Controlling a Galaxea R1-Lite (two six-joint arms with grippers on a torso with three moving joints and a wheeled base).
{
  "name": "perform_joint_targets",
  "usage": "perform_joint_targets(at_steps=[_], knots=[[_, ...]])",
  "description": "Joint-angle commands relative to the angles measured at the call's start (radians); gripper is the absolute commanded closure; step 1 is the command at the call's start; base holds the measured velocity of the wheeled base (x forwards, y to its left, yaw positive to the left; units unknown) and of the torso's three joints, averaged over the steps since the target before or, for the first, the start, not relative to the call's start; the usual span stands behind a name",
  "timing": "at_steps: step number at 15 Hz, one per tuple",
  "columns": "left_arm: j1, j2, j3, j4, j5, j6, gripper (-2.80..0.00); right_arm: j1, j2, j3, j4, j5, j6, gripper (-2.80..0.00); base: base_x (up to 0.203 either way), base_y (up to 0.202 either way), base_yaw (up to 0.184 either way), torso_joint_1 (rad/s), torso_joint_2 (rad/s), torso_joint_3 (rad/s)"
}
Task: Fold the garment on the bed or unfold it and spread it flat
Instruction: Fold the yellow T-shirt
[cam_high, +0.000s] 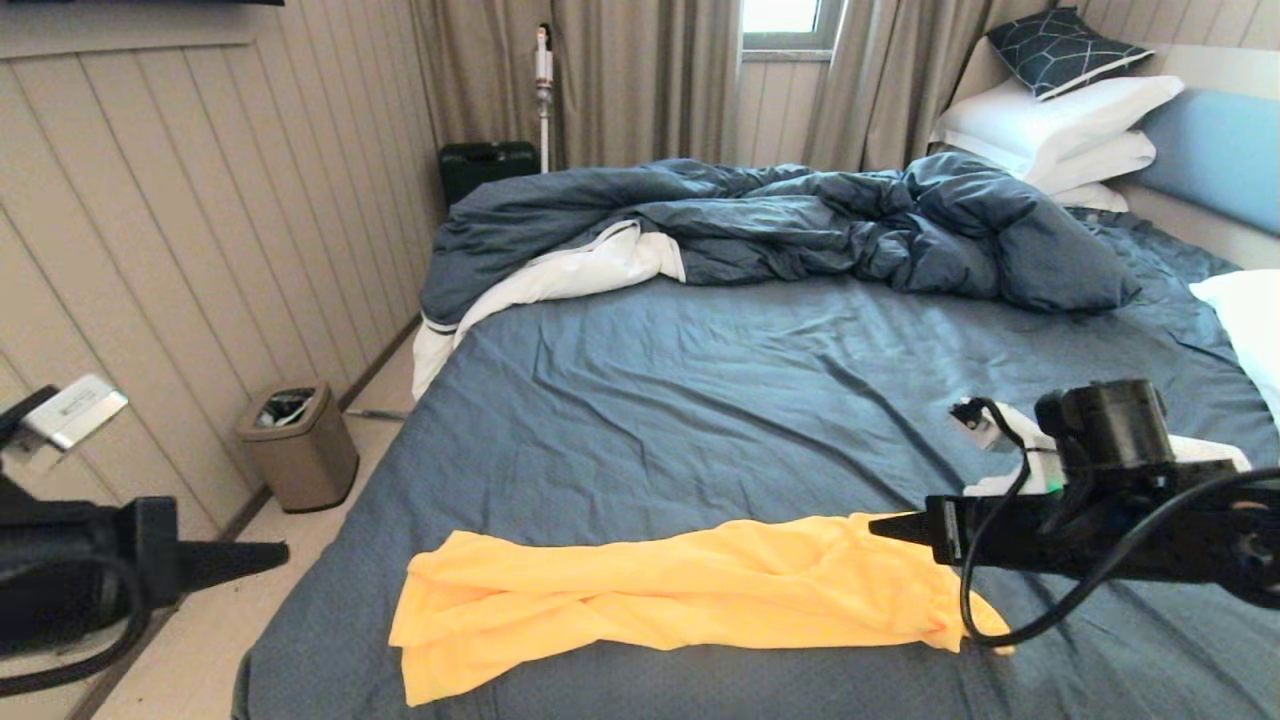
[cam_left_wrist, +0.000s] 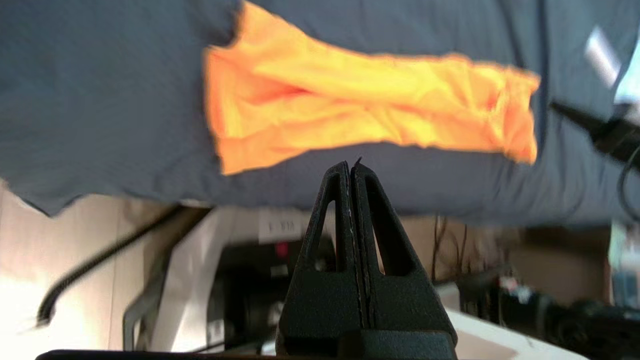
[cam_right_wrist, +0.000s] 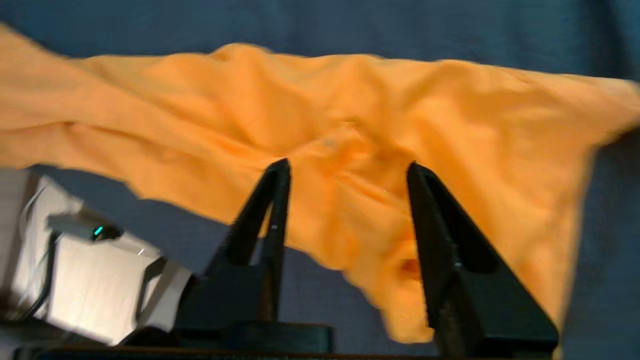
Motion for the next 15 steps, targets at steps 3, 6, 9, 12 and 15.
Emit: perform_joint_targets(at_steps=[3, 6, 9, 12, 15], knots=[[-0.217, 0.294, -0.202, 0.027, 0.031, 0.002, 0.0, 0.158, 0.044, -0.208, 0.205, -0.002, 0.086, 0.0, 0.0, 0.0, 0.0, 0.0, 0.0, 0.0], [-0.335, 0.467, -0.312, -0.015, 0.07, 0.005, 0.0, 0.241, 0.128, -0.339, 0.353, -0.005, 0.119, 0.0, 0.0, 0.0, 0.0, 0.0, 0.0, 0.0], [-0.394, 0.614, -0.417, -0.069, 0.087, 0.006, 0.0, 0.282, 0.234, -0.4, 0.388, -0.025, 0.123, 0.0, 0.0, 0.0, 0.0, 0.0, 0.0, 0.0], [-0.438, 0.791, -0.559, -0.08, 0.112, 0.003, 0.0, 0.291, 0.286, -0.423, 0.388, -0.087, 0.127, 0.0, 0.0, 0.0, 0.0, 0.0, 0.0, 0.0], [-0.499, 0.948, -0.677, -0.083, 0.161, 0.0, 0.0, 0.271, 0.276, -0.421, 0.383, -0.087, 0.145, 0.0, 0.0, 0.0, 0.0, 0.0, 0.0, 0.0]])
